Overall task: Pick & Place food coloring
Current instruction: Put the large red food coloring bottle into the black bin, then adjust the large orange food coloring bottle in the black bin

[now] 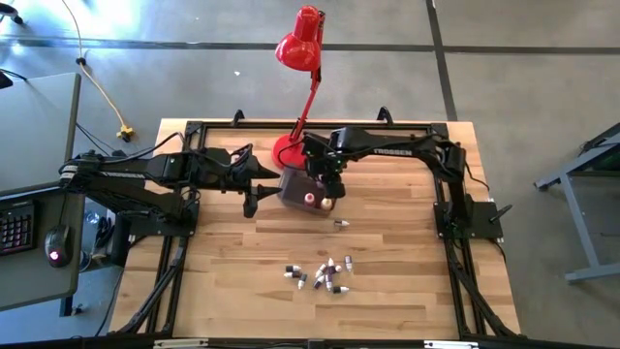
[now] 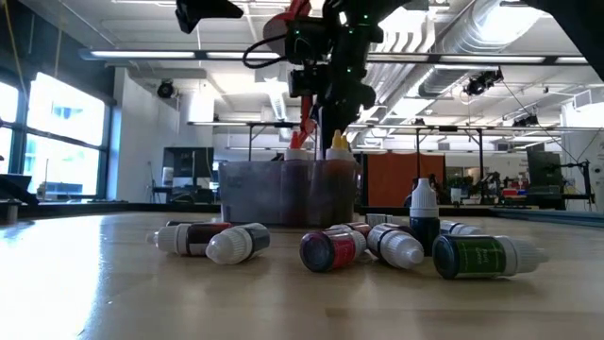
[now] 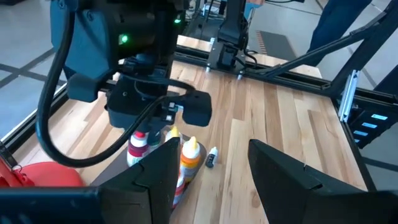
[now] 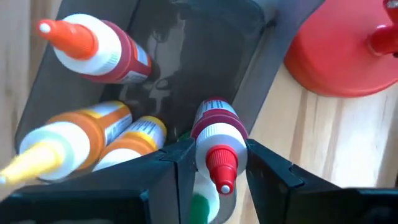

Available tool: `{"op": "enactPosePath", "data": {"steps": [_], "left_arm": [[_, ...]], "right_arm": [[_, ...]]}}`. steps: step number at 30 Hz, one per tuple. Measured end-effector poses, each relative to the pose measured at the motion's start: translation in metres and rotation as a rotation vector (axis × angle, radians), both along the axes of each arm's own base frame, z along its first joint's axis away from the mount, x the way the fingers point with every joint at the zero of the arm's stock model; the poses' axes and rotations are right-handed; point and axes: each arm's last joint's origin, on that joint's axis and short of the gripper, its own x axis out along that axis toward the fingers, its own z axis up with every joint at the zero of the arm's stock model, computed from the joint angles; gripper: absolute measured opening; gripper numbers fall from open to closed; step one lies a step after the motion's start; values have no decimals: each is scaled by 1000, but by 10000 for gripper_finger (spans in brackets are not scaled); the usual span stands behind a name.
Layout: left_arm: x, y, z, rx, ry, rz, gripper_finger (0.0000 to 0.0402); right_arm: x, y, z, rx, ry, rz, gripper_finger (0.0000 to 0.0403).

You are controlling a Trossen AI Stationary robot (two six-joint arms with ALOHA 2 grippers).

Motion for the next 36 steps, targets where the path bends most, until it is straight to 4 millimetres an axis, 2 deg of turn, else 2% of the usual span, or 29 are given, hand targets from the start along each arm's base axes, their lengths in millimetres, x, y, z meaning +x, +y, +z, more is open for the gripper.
{"op": "enactPosePath", "data": {"steps": [4, 8, 15, 21, 25, 28, 32, 36], "left_arm": [[0, 0, 0, 0, 0, 1, 188], [0, 0, 0, 0, 0, 1, 188], [0, 0, 0, 0, 0, -1, 188], [0, 0, 0, 0, 5, -1, 188], [0, 0, -1, 0, 9, -1, 188], [-1, 0, -2, 0, 28, -1, 188], [-3, 0, -6, 1, 73, 0, 188], [-6, 0, -13, 0, 151, -8, 188]], "right_arm": [[-2, -6, -1, 58, -12, -28, 116], [-1, -10, -1, 66, -28, -43, 139], [0, -12, 0, 43, -39, -25, 190], [-1, -12, 3, -56, 0, -42, 200], [0, -5, 23, -96, 12, -17, 197], [2, 8, 45, -68, -1, 20, 195], [0, 35, 80, -44, 1, 77, 195], [-12, 70, 108, 28, 42, 107, 191]]}}
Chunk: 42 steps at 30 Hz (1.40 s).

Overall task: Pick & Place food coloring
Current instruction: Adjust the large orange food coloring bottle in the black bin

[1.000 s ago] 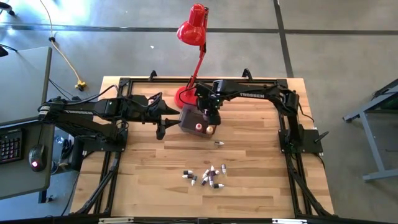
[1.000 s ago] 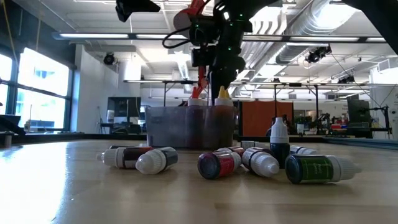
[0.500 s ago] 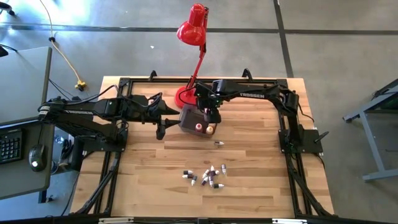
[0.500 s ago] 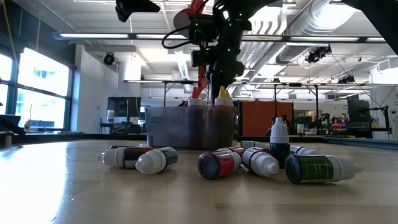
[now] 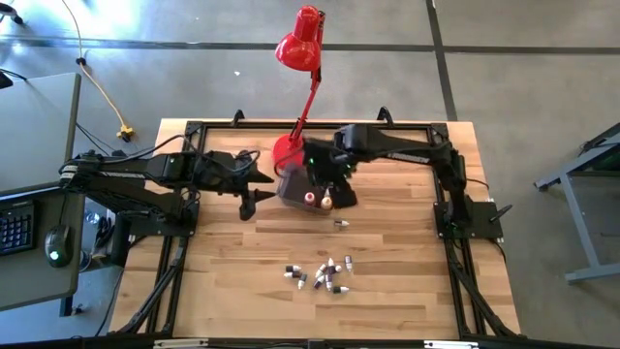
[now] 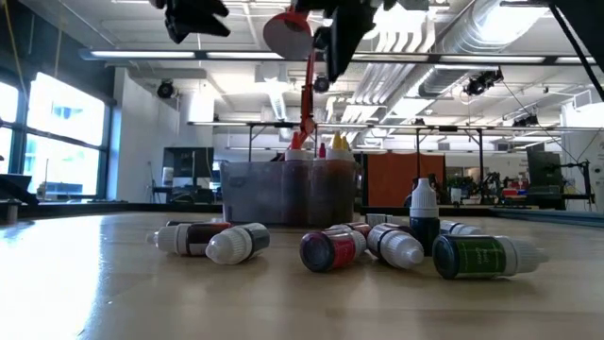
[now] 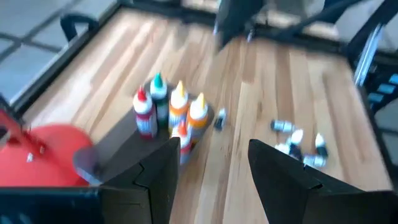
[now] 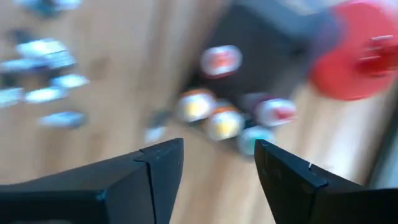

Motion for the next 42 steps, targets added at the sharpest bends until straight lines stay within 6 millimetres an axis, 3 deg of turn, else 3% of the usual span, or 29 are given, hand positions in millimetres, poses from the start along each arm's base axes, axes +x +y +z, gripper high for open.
{"op": "enactPosePath", "data": {"steps": [5, 11, 15, 22, 30, 42], "left_arm": [[7, 1, -17, 30, 148, 34, 188], [45, 7, -52, 116, 289, 103, 188], [68, 15, -79, 140, 371, 133, 158], [92, 29, -101, 137, 367, 171, 15], [117, 33, -131, 115, 358, 175, 7], [125, 33, -148, 44, 384, 162, 1]], "right_arm": [[-9, 44, 15, 109, 14, 9, 179], [-27, 71, 37, 132, -34, 8, 159], [-49, 77, 60, 106, -109, -60, 143], [-96, 81, 102, 76, -261, -123, 125], [-133, 82, 129, 53, -376, -119, 117], [-136, 90, 132, 64, -399, -86, 117]]}}
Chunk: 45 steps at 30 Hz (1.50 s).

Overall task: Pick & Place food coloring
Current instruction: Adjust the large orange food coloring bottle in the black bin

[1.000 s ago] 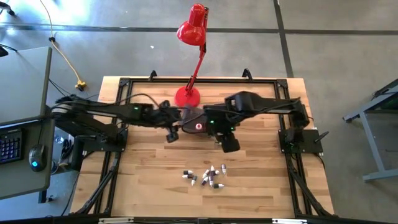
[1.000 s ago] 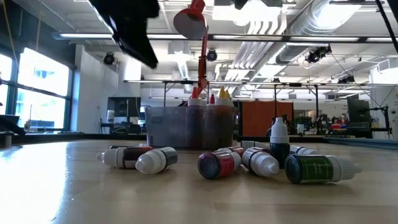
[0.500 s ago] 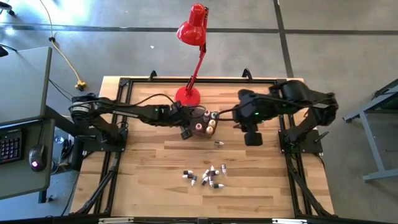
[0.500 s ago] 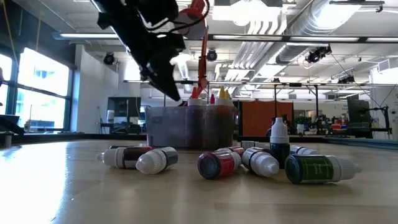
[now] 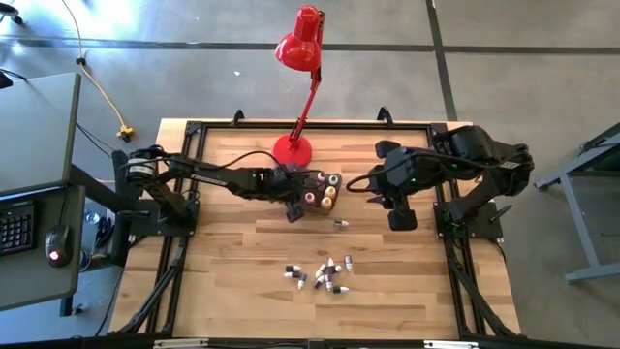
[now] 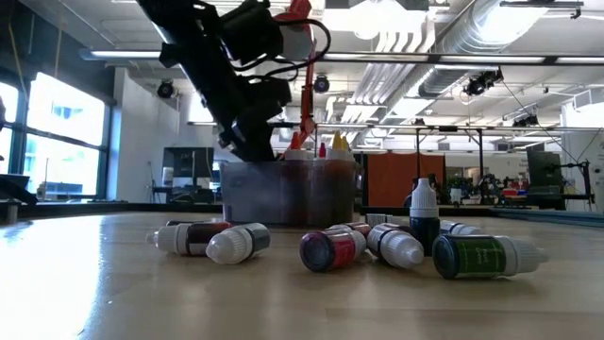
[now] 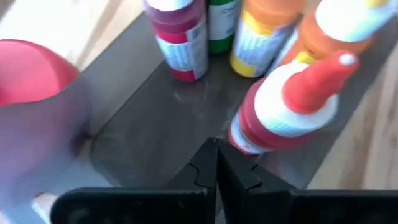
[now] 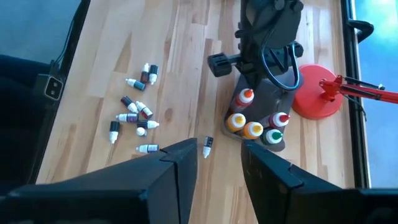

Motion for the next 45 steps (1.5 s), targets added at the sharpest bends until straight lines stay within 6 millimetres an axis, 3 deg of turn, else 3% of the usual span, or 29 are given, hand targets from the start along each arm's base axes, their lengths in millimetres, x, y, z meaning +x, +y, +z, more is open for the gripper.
{"op": "enactPosePath", "data": {"steps": [19, 34, 45], "left_arm": [[9, -2, 3, -42, -92, -113, 0], [5, -2, -5, -53, -12, -109, 0], [12, 22, -23, -170, -35, -130, 0]], "right_arm": [[0, 0, 0, -3, 0, 4, 117], [0, 0, 0, -5, 1, 6, 117], [0, 0, 0, -9, 3, 11, 117]]}}
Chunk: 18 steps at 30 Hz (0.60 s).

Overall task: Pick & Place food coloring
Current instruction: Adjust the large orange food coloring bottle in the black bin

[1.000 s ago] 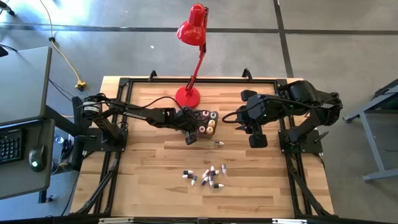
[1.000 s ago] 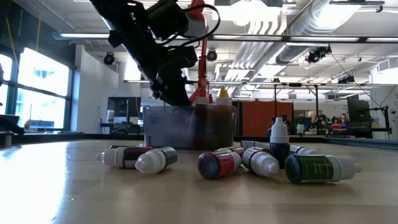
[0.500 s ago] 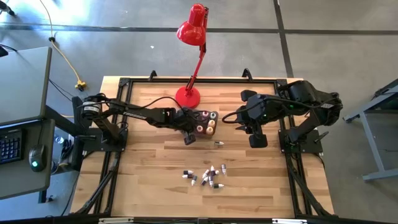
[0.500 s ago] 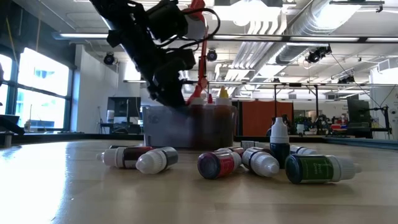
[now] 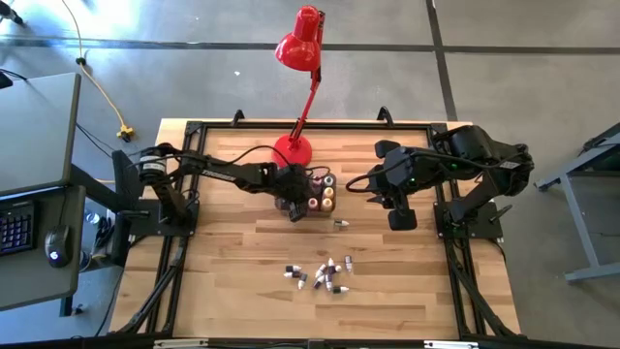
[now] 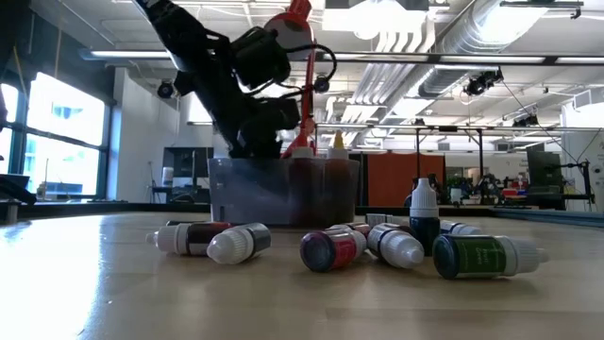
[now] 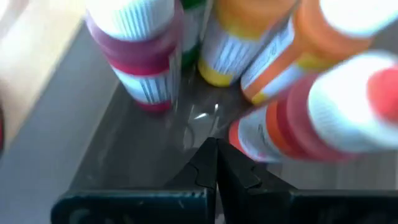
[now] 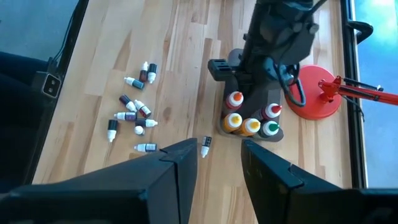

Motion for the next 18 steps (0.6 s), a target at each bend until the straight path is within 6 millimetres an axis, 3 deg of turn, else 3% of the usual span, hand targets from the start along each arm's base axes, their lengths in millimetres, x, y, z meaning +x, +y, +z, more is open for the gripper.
{"op": "enactPosePath", "data": {"steps": [18], "left_arm": [[-1, 3, 1, -34, -17, -180, 0]], "right_arm": [[0, -1, 0, -45, -3, 23, 117]]}}
